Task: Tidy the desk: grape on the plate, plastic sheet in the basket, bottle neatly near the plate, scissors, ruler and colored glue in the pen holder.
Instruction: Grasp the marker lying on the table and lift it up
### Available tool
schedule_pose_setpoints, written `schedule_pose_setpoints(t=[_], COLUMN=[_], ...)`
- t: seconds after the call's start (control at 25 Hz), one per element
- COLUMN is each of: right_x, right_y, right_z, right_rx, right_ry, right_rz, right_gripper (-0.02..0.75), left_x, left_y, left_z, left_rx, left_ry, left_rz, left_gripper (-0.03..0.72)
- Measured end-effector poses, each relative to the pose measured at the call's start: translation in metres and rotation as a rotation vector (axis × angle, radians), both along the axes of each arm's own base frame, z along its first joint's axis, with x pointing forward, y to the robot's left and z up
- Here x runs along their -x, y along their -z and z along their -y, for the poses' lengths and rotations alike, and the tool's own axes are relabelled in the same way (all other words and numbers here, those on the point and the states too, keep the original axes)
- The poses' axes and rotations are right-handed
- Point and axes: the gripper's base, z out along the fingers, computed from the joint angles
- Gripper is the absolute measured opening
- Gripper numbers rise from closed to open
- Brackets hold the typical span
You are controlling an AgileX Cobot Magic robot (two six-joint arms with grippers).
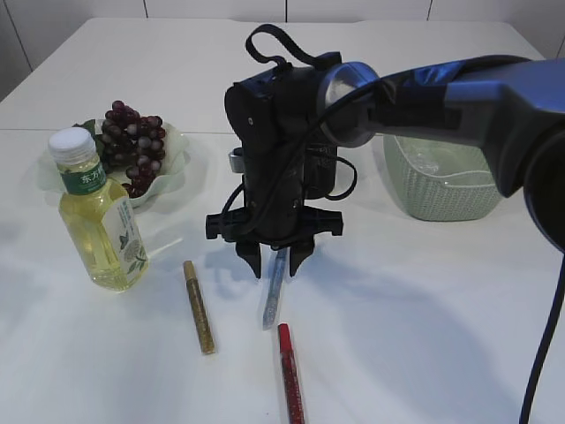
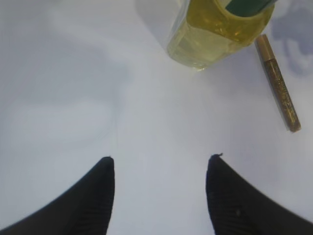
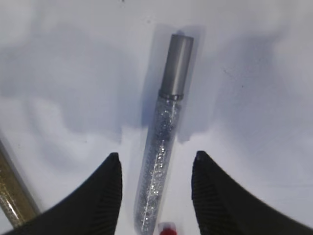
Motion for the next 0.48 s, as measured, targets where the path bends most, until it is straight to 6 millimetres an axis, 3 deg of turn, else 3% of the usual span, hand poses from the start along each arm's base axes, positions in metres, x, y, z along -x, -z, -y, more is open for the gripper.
schedule_pose_setpoints(t=[0.48], right_x=[-0.0092], right_y=[0.0092], right_z=[0.0045], right_rx=[-0.010], right_ry=[0.034], right_rz=[0.021], right_gripper=[0.377], left_x=[-0.0002], left_y=[-0.0001], left_z=[-0.0001], left_rx=[-0.001], left_ry=[0.000], left_rz=[0.002], left_gripper=[0.435])
